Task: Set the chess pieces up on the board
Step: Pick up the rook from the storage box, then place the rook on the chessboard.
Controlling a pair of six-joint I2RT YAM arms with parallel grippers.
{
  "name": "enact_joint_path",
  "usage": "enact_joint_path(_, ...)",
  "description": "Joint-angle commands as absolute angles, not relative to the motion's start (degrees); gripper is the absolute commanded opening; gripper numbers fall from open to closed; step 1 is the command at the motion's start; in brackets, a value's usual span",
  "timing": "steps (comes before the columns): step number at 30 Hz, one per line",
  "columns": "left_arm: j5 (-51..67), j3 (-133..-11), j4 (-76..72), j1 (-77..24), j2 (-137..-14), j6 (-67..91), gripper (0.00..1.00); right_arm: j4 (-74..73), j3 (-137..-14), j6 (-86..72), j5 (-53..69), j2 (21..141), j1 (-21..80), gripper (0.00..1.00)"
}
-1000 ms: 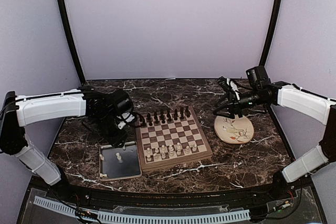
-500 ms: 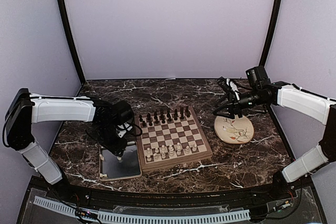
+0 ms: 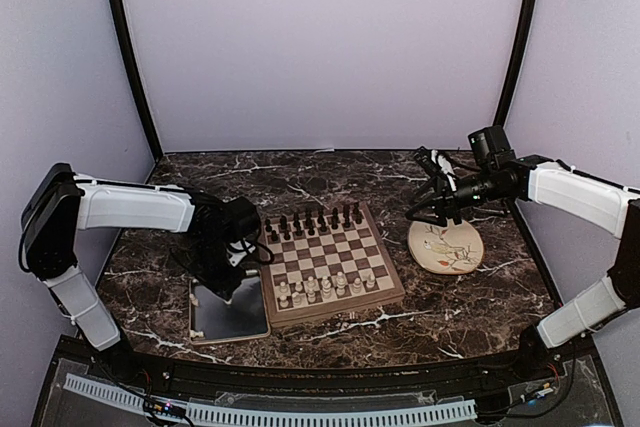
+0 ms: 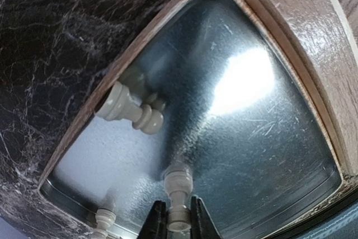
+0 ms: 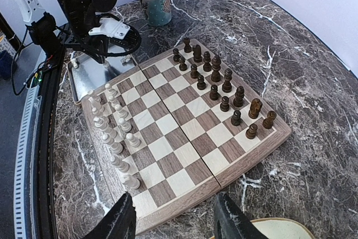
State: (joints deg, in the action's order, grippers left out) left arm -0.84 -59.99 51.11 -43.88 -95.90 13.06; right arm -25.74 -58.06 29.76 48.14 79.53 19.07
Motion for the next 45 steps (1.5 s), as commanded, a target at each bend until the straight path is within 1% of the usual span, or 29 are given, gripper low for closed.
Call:
enact_joint_path(1, 1.8, -62.4, 53.0, -43.7, -95.7, 11.5, 0.08, -25.0, -58.1, 30.0, 48.3, 79.3, 18.9, 0.48)
enact_joint_path(4, 5.1, -63.3, 52.4, -43.7, -94.7, 9.6, 0.03, -25.0, -58.1, 30.0, 48.3, 79.3, 18.9, 0.48)
enact_joint_path(7, 7.1, -64.2, 52.3, -43.7, -94.2, 7.9, 0.0, -25.0, -58.1, 30.0, 48.3, 79.3, 18.9, 0.48)
enact_joint_path(13, 5.4, -69.5, 54.6, -43.7, -94.3, 6.4, 0.0, -25.0, -58.0, 30.0, 48.3, 79.2, 18.9, 0.48)
enact_joint_path(17, 8.1, -74.5, 51.9, -43.8, -95.4, 4.6, 0.01, -25.1, -58.1, 30.0, 48.3, 79.4, 18.9, 0.48)
enact_joint_path(24, 8.8, -86.1, 49.8, -45.3, -103.7, 2.8, 0.03, -24.8, -58.2, 29.8, 47.3, 78.9, 18.8, 0.48)
enact_joint_path(29, 5.1, -97.8, 50.7, -48.5, -111.6, 0.3, 0.03, -24.9, -58.2, 29.8, 47.0, 78.8, 18.8, 0.48)
enact_joint_path(34, 3.6, -106.9, 51.4, -51.0, -118.9, -1.6, 0.04, -24.5, -58.0, 29.8, 46.2, 78.4, 18.8, 0.48)
enact_joint_path(45, 6.0, -117.1, 50.6, -53.6, -128.4, -2.5, 0.05, -24.9, -58.6, 30.1, 45.2, 77.7, 18.9, 0.47)
